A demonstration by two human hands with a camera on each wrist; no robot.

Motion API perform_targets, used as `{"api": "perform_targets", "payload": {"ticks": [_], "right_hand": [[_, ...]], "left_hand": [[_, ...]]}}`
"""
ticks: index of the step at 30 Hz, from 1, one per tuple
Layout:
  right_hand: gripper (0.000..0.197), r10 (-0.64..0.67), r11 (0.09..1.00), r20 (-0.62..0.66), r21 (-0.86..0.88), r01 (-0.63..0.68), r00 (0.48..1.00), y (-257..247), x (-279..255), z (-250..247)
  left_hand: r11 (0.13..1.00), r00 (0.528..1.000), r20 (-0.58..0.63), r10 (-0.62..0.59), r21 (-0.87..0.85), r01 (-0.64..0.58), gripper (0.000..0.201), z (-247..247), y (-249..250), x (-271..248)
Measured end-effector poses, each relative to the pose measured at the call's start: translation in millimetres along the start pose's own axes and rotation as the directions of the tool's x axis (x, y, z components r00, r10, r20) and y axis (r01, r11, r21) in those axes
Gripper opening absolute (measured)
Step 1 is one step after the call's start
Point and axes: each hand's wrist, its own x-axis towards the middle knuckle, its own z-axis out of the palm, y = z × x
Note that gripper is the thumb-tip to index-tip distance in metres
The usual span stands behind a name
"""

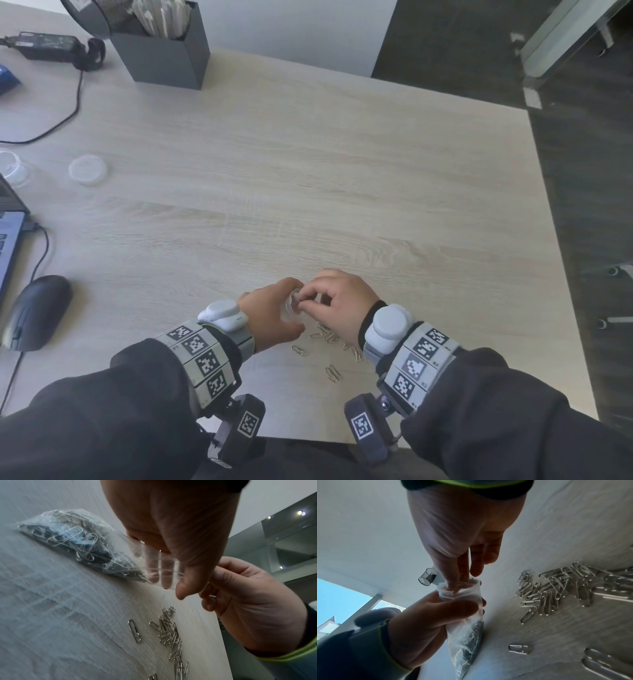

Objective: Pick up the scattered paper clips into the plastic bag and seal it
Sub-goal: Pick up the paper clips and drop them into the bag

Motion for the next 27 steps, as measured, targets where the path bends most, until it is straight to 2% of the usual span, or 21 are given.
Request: {"api": "perform_targets", "payload": {"ticks": [2,5,7,9,11,13,15,17,20,23,27], "right_hand": [[0.005,-0.013,1.000,0.018,-0.001,0.013,1.000,-2,1,3],[0.006,0.018,0.999,-0.067,0.029,-0.016,0.998,8,-1,-2],[0.007,0.084,0.996,-0.127,0.012,-0.084,0.988,24,-4,-11],[0.015,0.171,0.980,-0.113,-0.082,-0.181,0.979,45,-9,-19],[0.034,0.266,0.942,-0.038,-0.202,-0.268,0.963,64,-16,-26],[0.060,0.315,0.913,0.040,-0.284,-0.291,0.948,76,-23,-29],[0.082,0.292,0.907,0.118,-0.348,-0.236,0.949,80,-28,-28],[0.094,0.234,0.902,0.173,-0.407,-0.147,0.957,78,-30,-22],[0.094,0.172,0.869,0.200,-0.492,-0.052,0.965,74,-29,-10],[0.089,0.141,0.851,0.197,-0.525,-0.017,0.970,69,-24,-1],[0.068,0.109,0.862,0.209,-0.507,0.012,0.972,62,-19,3]], "left_hand": [[1.000,1.000,0.000,0.001,-0.006,-0.001,0.044,0,-1,1],[0.999,1.000,-0.021,-0.002,-0.032,0.002,0.049,-1,-4,0],[0.999,1.000,-0.027,-0.012,-0.051,0.011,0.048,-1,-7,1],[0.998,1.000,-0.021,-0.014,-0.058,0.013,0.046,-1,-9,2],[0.998,1.000,-0.025,-0.013,-0.062,0.011,0.046,-1,-11,4],[0.998,0.999,-0.037,-0.008,-0.068,0.005,0.045,-1,-10,4],[0.998,0.999,-0.039,0.003,-0.062,-0.006,0.044,-2,-10,4],[0.999,0.999,-0.044,0.011,-0.050,-0.013,0.044,-2,-11,4],[0.999,0.998,-0.056,0.017,-0.045,-0.020,0.044,-1,-11,4],[0.999,0.998,-0.065,0.022,-0.040,-0.025,0.045,0,-10,3],[0.999,0.998,-0.068,0.015,-0.050,-0.018,0.045,2,-10,1]]}}
